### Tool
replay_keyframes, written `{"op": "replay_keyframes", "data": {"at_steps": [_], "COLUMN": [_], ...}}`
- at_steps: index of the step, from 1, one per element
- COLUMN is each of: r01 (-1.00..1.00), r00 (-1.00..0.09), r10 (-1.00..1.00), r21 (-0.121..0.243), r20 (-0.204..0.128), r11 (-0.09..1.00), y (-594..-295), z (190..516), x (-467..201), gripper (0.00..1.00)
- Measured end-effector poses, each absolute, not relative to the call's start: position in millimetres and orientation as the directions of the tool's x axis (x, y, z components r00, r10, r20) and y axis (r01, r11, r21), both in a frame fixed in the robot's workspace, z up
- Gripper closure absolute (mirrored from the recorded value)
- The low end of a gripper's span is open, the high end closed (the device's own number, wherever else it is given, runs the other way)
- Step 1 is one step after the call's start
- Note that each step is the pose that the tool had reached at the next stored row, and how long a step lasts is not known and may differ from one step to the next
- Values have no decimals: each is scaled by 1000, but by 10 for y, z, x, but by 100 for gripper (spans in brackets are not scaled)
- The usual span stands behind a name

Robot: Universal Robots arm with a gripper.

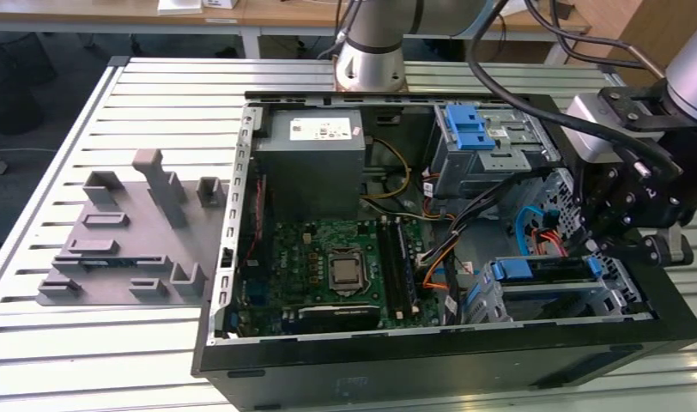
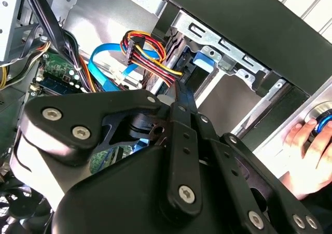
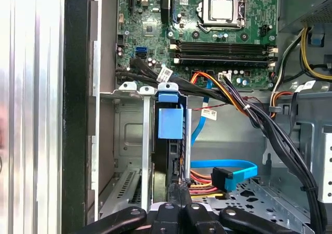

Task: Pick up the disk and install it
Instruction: 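Insert the second disk wire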

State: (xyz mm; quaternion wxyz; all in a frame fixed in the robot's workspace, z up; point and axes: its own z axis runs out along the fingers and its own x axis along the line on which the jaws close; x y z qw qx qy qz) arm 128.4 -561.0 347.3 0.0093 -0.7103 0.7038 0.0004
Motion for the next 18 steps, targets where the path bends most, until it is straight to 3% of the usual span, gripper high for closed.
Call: {"op": "replay_keyframes", "data": {"at_steps": [18], "r01": [-1000], "r00": [9], "r10": [-1000], "r21": [-13], "r20": [-14], "r11": [-9], "y": [-5611], "z": [3524], "x": [1244], "gripper": [89]}}
